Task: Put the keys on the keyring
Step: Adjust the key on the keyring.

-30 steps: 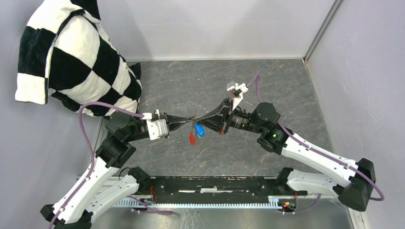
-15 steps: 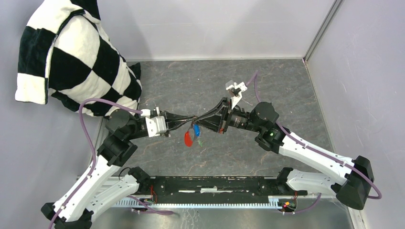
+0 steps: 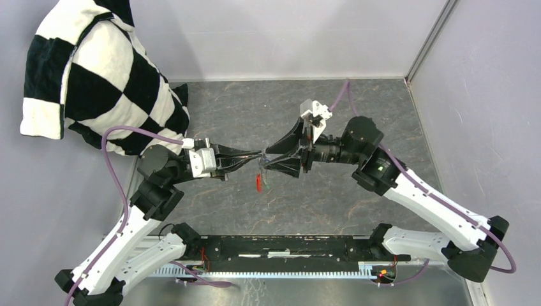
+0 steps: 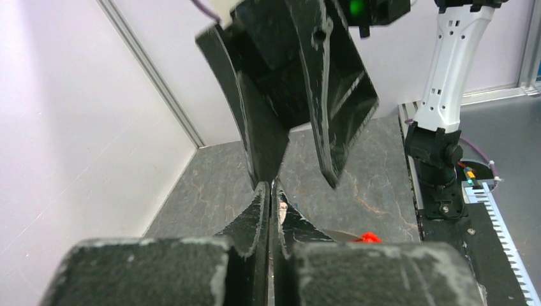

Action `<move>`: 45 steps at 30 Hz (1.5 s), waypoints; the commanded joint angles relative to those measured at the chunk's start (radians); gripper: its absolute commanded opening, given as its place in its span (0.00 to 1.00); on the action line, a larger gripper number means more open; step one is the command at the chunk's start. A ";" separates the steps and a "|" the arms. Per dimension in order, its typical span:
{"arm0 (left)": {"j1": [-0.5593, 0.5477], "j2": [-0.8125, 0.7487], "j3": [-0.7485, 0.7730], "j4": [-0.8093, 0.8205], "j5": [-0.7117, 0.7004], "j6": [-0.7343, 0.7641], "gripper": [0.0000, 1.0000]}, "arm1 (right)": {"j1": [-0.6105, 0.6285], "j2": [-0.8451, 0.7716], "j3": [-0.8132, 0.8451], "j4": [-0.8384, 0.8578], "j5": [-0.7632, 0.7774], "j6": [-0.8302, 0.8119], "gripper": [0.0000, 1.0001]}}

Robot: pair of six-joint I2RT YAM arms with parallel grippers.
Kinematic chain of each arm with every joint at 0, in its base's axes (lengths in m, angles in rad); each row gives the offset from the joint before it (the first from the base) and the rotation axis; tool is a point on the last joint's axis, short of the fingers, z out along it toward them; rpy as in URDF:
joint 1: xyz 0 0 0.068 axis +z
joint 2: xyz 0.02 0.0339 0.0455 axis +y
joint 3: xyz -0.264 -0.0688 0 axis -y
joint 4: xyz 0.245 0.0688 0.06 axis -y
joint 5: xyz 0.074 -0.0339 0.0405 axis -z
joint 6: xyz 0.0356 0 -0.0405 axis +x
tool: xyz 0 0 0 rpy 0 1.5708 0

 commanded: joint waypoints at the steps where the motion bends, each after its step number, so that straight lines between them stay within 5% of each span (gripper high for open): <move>1: 0.001 0.000 0.053 0.070 0.019 -0.067 0.02 | -0.021 -0.014 0.160 -0.247 -0.060 -0.235 0.54; 13: 0.001 0.004 0.060 0.054 0.059 -0.072 0.02 | -0.026 0.016 0.131 -0.025 -0.203 -0.180 0.44; 30: 0.001 0.010 0.065 0.045 0.093 -0.065 0.02 | -0.026 0.030 0.066 0.044 -0.164 -0.167 0.35; 36: 0.001 0.008 0.060 0.029 0.093 -0.053 0.02 | -0.027 0.027 0.060 0.061 -0.164 -0.158 0.00; 39: 0.001 0.006 0.056 -0.023 0.086 -0.016 0.03 | -0.027 0.027 0.086 -0.012 -0.159 -0.183 0.00; 45: 0.001 0.033 0.114 -0.326 0.072 0.169 0.39 | -0.026 0.117 0.365 -0.557 -0.046 -0.458 0.00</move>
